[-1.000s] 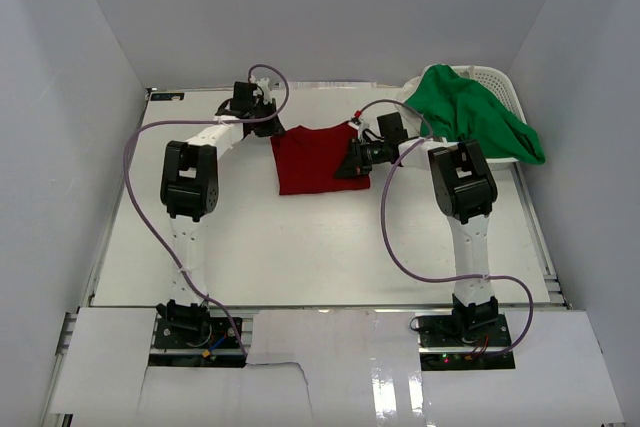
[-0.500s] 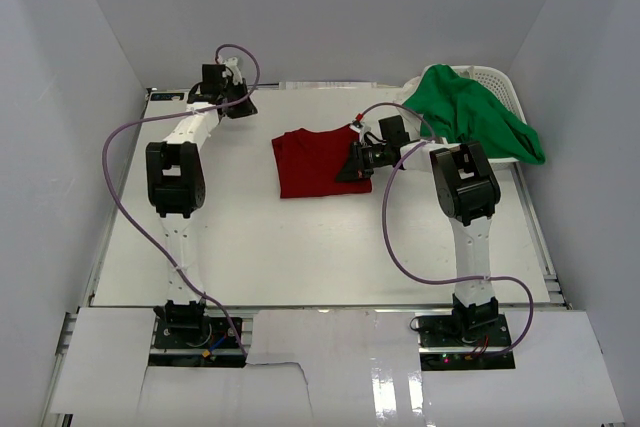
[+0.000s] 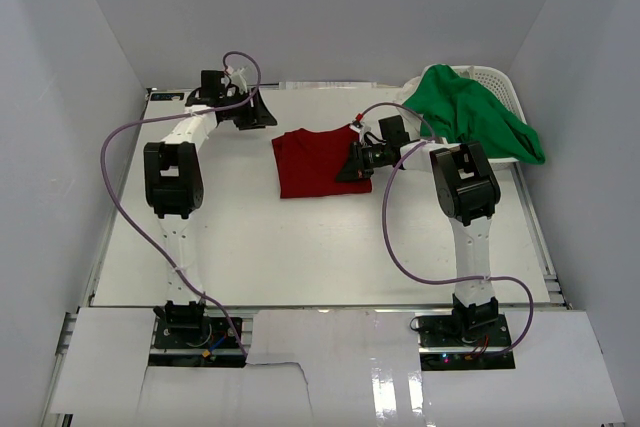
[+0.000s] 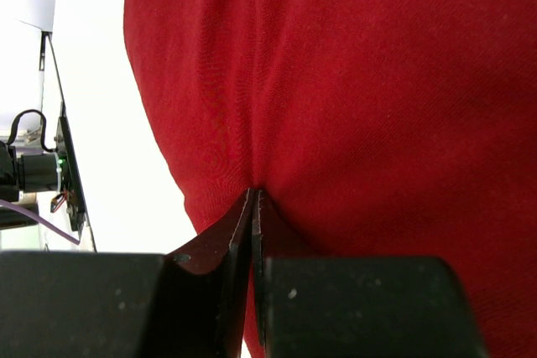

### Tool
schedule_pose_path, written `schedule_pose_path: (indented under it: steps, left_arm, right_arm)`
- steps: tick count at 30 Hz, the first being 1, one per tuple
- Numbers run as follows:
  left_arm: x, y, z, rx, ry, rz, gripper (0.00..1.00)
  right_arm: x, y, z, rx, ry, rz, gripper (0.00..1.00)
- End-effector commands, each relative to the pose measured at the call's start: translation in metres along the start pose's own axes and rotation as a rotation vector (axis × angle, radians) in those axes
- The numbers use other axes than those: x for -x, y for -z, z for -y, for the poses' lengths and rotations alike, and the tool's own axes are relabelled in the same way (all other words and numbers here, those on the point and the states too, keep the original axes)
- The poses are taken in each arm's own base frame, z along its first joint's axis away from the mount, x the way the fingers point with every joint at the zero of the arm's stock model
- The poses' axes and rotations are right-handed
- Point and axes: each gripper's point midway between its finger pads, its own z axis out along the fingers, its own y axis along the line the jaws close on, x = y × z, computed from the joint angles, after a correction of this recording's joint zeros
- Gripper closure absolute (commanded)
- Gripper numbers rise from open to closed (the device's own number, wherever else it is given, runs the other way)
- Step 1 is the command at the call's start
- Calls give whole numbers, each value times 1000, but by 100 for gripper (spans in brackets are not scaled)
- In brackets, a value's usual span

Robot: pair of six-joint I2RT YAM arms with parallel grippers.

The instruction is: Fold and stack the t-shirts

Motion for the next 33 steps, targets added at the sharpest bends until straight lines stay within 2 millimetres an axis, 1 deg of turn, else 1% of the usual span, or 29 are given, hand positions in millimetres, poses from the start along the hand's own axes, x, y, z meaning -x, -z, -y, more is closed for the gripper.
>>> schedule_pose_path:
  steps: [1,5,6,7,9,15,20,22,26,30,31,33]
  left_arm:
    - [22,30,35,-92,-60,32,38]
    - [17,26,37,-134,-54,11,41]
    - [18,26,42,-162,-58,7,44]
    - [16,25,42,-170,-52,1,49]
    - [15,21,41,-190,-46,-9,50]
    - [10,12,36,-193,-26,-28,48]
    - [6,4,31,-168,-29,-33,40]
    - [4,-2,28,-162,-25,-39,39]
    - [-1,-10,26,-155,-21,-50,39]
    - [-8,-20,27,-157,-22,-68,42]
    - [-12,-24,26,-159,-14,-78,46]
    - [-14,-28,29,-174,-11,-86,49]
  right_arm:
    - [-26,-1,16,-68,-63,-66,92]
    - [-26,-1,16,-67,-60,-64,92]
    - [-26,-1,15,-66,-60,-64,92]
    - [-26,-1,15,-64,-62,-65,92]
    - [-26,-1,16,-66,-62,-65,92]
    - [-28,-1,16,-63,-64,-67,92]
    - [-28,-1,15,-60,-66,-68,92]
    - [-28,-1,16,-60,-64,-68,92]
    - [-29,-2,16,-59,-65,-71,92]
    - [-29,-2,16,-56,-64,-71,92]
    - [-30,-3,16,-56,-65,-74,92]
    - [-31,-2,16,-56,-67,-74,92]
